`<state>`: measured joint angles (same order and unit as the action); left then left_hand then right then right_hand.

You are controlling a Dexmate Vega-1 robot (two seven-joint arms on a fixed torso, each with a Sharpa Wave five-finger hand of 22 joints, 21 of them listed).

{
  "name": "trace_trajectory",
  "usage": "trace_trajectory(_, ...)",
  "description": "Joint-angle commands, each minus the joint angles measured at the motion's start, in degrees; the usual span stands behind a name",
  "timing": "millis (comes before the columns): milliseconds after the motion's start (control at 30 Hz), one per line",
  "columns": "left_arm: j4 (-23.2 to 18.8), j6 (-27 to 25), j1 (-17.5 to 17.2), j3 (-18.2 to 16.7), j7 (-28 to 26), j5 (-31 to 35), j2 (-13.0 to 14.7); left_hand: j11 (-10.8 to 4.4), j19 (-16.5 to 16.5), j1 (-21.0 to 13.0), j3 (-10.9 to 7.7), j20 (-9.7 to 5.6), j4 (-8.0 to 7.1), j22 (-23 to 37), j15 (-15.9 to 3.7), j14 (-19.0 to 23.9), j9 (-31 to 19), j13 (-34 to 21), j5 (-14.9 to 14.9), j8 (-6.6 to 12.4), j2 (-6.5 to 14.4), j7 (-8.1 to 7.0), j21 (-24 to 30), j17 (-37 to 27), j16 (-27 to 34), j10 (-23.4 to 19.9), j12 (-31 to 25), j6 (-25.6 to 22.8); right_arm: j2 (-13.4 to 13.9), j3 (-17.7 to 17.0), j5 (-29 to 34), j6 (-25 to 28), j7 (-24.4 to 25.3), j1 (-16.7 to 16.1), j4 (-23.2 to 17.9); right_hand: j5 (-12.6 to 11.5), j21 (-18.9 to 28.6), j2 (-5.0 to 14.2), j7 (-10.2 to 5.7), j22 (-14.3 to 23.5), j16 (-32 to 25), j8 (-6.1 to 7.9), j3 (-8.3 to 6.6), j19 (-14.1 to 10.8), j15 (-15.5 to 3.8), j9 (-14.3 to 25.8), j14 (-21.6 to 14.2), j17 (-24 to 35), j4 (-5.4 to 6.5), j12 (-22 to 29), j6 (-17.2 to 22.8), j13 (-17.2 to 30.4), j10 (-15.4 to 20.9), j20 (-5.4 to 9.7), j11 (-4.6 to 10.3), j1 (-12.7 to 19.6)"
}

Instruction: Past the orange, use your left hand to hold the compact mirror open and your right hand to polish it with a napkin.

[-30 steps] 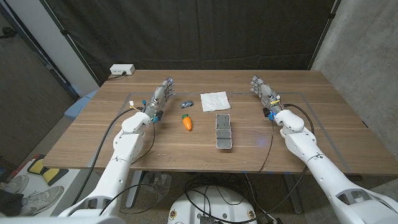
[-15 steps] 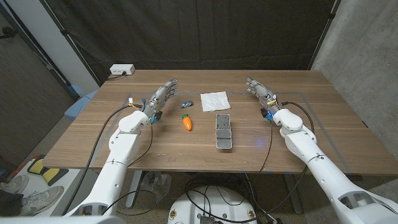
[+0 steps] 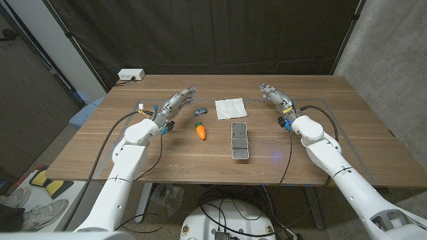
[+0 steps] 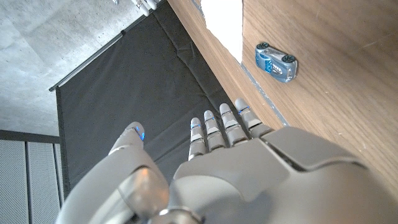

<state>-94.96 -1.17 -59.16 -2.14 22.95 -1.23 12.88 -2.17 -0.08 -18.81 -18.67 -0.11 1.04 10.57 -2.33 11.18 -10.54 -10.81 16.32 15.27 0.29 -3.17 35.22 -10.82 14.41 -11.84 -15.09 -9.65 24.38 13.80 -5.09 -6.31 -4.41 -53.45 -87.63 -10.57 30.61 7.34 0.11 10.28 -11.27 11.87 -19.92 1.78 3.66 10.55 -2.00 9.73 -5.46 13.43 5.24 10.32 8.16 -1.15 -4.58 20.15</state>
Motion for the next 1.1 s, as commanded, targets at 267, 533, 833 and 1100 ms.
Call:
trace_trajectory(267, -7.8, -1.2, -4.4, 1.9, 4.2, -0.2, 3.7, -0.06, 1.2, -1.2, -0.17, -0.61, 0.83, 0.0, -0.26, 1.7, -0.3, -0.2, -0.3, 0.26, 0.1, 0.17, 0.5, -0.1, 0.2, -1.6, -0.4, -1.4, 2.1, 1.3, 7.2, 3.4, 1.8, -3.1, -8.1, 0.1, -0.2, 0.03, -0.03, 0.2, 0.0, 0.14, -0.4, 0.2, 0.03, 0.1, -0.6, 0.2, -0.81, 0.4, 0.8, 0.3, 0.9, -0.35, 0.29, 1.2)
trace_trajectory(533, -8.6, -2.8, -4.4, 3.5, 7.1, -0.7, 5.2, -0.18, 1.3, -1.4, -0.21, -0.63, 0.96, 0.0, -0.33, 1.7, -0.3, -0.2, -0.4, 0.1, 0.2, 0.22, 0.5, -0.1, 0.0, -1.5, -0.2, -1.5, 2.8, 2.2, 10.4, 5.2, 2.1, -3.8, -10.9, 0.2, -0.3, 0.11, -0.19, 0.2, 0.1, 0.06, -0.52, 0.0, -0.03, 0.1, -0.9, 0.2, -1.11, 0.3, 0.9, 0.3, 1.0, -0.31, 0.44, 1.6)
trace_trajectory(833, -9.3, -5.3, -4.4, 5.4, 10.6, -1.5, 6.3, -0.18, 1.7, -1.8, -0.27, -0.55, 1.12, 0.0, -0.42, 2.2, -0.3, -0.2, -0.6, -0.08, 0.3, 0.14, 0.5, -0.1, 0.0, -1.8, 0.0, -1.5, 3.7, 4.2, 15.4, 7.1, 1.9, -3.0, -12.9, 0.2, -0.4, 0.21, -0.33, 0.2, 0.1, 0.05, -0.66, -0.2, -0.25, 0.1, -1.2, 0.2, -1.39, 0.3, 1.2, 0.3, 1.3, -0.27, 0.84, 2.0)
trace_trajectory(1100, -10.3, -7.5, -5.0, 6.2, 13.2, -2.4, 7.0, 0.1, 3.0, -2.4, -0.29, -0.15, 1.41, 0.0, -0.5, 3.1, -0.3, -0.2, -0.8, -0.24, 0.2, 0.45, 0.8, 0.0, 0.0, -2.0, 0.3, -1.8, 4.0, 6.5, 19.8, 8.8, 0.9, -1.0, -13.4, 0.2, -0.4, 0.32, -0.53, 0.2, 0.1, 0.03, -0.78, -0.5, -0.58, 0.1, -1.5, 0.2, -1.62, 0.4, 1.4, 0.3, 1.6, -0.1, 1.27, 2.4)
